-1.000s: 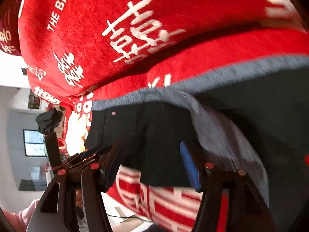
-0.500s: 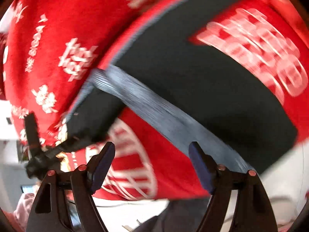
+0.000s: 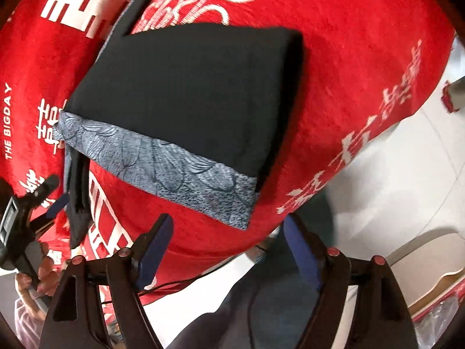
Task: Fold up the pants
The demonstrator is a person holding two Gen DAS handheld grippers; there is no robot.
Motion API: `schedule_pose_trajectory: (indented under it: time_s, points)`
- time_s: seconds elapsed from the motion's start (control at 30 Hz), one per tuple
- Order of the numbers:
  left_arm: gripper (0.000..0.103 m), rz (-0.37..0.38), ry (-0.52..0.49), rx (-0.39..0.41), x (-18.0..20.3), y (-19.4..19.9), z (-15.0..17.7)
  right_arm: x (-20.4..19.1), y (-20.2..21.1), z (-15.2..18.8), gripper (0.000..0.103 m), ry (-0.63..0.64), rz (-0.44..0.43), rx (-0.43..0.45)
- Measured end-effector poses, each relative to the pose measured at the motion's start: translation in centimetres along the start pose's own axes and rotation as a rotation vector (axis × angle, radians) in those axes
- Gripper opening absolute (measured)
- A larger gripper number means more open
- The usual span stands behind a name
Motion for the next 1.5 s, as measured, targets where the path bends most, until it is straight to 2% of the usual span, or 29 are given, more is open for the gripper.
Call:
schedule_pose_trajectory:
  time_s: [0.1, 0.13, 0.17, 0.2, 0.27, 0.3, 0.37, 0.47, 0.6, 0.73, 0.83, 0.87, 0.9, 0.97, 1.0, 1.2, 1.33, 1.5]
  points:
    - [0.097, 0.031, 0.001, -0.032, 1.8, -2.3, -0.1, 0.7, -0.6, -0.5, 0.060, 0.018, -0.045, -0.041]
    - [0.097, 0.037, 0.005, -0.045, 2.3, -3.0, -0.1, 0.9, -0.5, -0.5, 0.043, 0.020, -0.056, -0.049]
    - [0.096, 0.046, 0.015, -0.057, 2.6, -3.3, 0.1, 1.1, -0.6, -0.7, 0.019, 0.019, -0.071, -0.068]
    - [0.084, 0.059, 0.027, -0.066, 3.0, -3.7, 0.2, 1.1, -0.6, -0.9, 0.009, 0.017, -0.082, -0.090]
    - [0.078, 0.054, 0.022, -0.072, 3.7, -4.3, 0.2, 1.0, 0.2, -1.4, 0.003, 0.024, -0.101, -0.104]
    - [0.057, 0.064, 0.012, -0.065, 4.0, -4.2, 0.0, 0.5, 1.0, -2.1, 0.003, 0.045, -0.117, -0.105]
    - [0.027, 0.113, 0.022, -0.101, 4.7, -4.4, -0.6, -0.3, 2.5, -3.3, 0.003, 0.087, -0.138, -0.097]
    - [0.027, 0.120, 0.033, -0.078, 5.5, -3.6, -2.0, -2.5, 4.8, -6.2, 0.003, 0.153, -0.185, -0.062]
    - [0.027, 0.129, 0.037, -0.025, 6.4, -1.9, -4.8, -6.2, 7.8, -11.9, 0.003, 0.233, -0.244, 0.018]
    - [0.027, 0.112, 0.020, 0.061, 7.0, 0.0, -8.8, -9.7, 10.1, -17.8, 0.003, 0.303, -0.290, 0.101]
    - [0.027, 0.079, -0.002, 0.127, 7.0, 1.0, -12.1, -12.1, 11.0, -21.6, 0.003, 0.361, -0.293, 0.143]
    - [0.030, 0.059, -0.008, 0.145, 6.9, 1.2, -13.0, -13.1, 11.2, -23.4, 0.003, 0.389, -0.288, 0.160]
    - [0.052, 0.030, -0.012, 0.164, 6.6, 1.5, -13.9, -13.9, 11.3, -24.8, 0.003, 0.409, -0.283, 0.171]
    - [0.077, -0.030, 0.004, 0.215, 5.8, 2.1, -14.9, -15.5, 11.1, -27.0, 0.003, 0.443, -0.267, 0.193]
    - [0.077, -0.054, 0.018, 0.240, 5.1, 2.6, -15.4, -16.1, 10.9, -27.9, 0.003, 0.452, -0.257, 0.200]
    - [0.077, -0.160, 0.101, 0.233, 1.3, 2.8, -15.2, -17.9, 8.5, -33.8, 0.003, 0.454, -0.196, 0.220]
    - [0.077, -0.237, 0.136, 0.206, -0.6, 1.6, -14.1, -18.0, 5.7, -35.2, 0.003, 0.484, -0.118, 0.199]
    - [0.077, -0.272, 0.165, 0.165, -1.6, -0.1, -12.7, -17.9, 2.9, -36.4, 0.007, 0.503, -0.058, 0.165]
Point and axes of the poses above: each gripper's, at about its wrist camera, not at the fingertips, and y roughly against the way its jaws point, x to its right, z to its underside, the point moved 3 cm from there along -y, roughly the way its jaws point, and after that the axes turned 10 degrees about x, right-handed, at the moved point
